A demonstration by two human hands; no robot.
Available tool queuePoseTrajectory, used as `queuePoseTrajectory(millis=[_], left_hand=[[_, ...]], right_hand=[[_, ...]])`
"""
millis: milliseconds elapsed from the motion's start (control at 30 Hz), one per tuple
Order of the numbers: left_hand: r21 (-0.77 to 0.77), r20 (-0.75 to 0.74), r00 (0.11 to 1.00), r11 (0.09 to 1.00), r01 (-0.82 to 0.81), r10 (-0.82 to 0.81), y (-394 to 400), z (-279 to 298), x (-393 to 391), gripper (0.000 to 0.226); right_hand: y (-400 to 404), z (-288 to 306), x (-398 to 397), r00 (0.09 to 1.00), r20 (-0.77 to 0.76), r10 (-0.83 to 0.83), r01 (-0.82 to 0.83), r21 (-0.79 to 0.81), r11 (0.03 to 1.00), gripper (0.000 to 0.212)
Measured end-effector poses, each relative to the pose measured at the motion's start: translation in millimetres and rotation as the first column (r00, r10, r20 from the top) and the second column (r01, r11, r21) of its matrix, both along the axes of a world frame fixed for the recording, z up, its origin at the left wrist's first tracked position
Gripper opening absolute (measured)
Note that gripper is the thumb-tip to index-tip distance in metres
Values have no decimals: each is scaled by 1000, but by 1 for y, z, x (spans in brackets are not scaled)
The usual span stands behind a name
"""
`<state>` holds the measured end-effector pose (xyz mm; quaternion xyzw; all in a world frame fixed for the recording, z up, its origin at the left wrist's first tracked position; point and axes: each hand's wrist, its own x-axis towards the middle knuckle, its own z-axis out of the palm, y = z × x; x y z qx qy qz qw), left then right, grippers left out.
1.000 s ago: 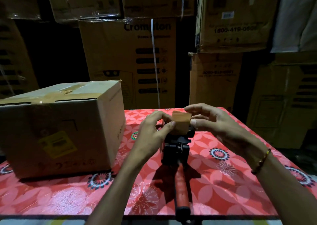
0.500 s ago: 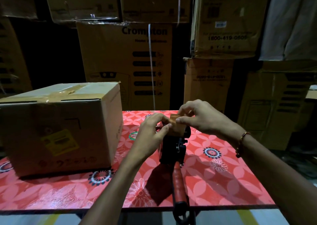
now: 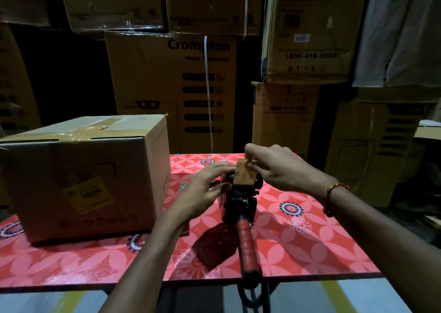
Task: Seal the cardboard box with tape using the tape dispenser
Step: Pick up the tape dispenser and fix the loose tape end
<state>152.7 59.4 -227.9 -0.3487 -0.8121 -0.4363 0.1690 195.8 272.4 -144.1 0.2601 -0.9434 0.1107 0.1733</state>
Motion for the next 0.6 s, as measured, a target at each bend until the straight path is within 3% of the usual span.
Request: queuePoseTrajectory(millis=[367,600], left_hand=[[-93,-40,998,994,-55,52,-2,3,-4,57],[-103,-20,998,993,-55,53,0,5,-1,53]], right_hand=[[0,-11,-18,999,-37,27,-29,-73,997,3],[2,-11,-25,997,-66,27,-30,-45,999,7]])
